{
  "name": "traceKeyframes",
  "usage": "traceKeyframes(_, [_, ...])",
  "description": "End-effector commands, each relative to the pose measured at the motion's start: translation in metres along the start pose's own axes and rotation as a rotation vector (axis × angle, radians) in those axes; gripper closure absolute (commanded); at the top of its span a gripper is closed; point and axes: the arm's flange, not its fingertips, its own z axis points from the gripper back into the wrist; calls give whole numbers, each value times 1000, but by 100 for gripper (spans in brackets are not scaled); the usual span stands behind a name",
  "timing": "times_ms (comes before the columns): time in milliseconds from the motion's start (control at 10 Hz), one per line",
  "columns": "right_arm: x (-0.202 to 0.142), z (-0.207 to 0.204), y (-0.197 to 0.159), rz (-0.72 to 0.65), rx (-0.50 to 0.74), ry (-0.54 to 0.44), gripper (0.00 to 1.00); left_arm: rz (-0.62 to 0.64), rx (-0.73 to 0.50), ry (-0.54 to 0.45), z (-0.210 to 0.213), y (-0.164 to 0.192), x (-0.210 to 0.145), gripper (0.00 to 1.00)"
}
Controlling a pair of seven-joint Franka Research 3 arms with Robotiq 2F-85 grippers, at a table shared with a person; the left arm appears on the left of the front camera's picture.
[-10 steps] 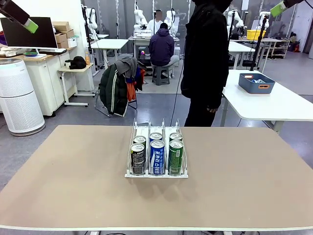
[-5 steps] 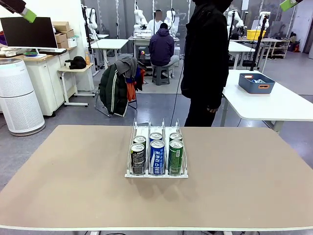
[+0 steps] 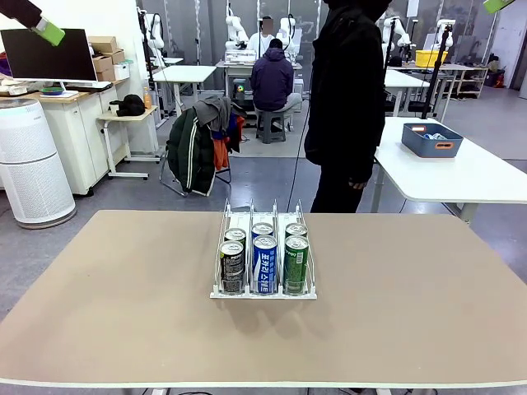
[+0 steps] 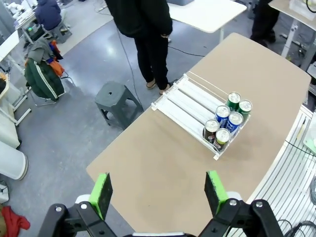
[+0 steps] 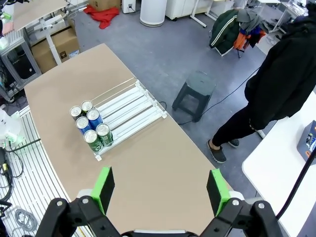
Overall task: Fill the beverage cans into the dispenser.
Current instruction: Pick up the Pepsi coke handed by the human.
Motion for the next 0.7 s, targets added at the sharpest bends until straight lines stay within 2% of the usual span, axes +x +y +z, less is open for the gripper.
traceKeyframes(0, [-4,5,-4,25,38,-12,0,-17,-85,8,8,4,-6,0])
traceKeyframes(400, [-12,13,-2,84,96,-18,0,-53,-159,-17,16,-7,-14,0])
traceKeyframes(600, [-17,18,-2,80,85,-34,0,-60,-139,-27,16,-10,-13,0])
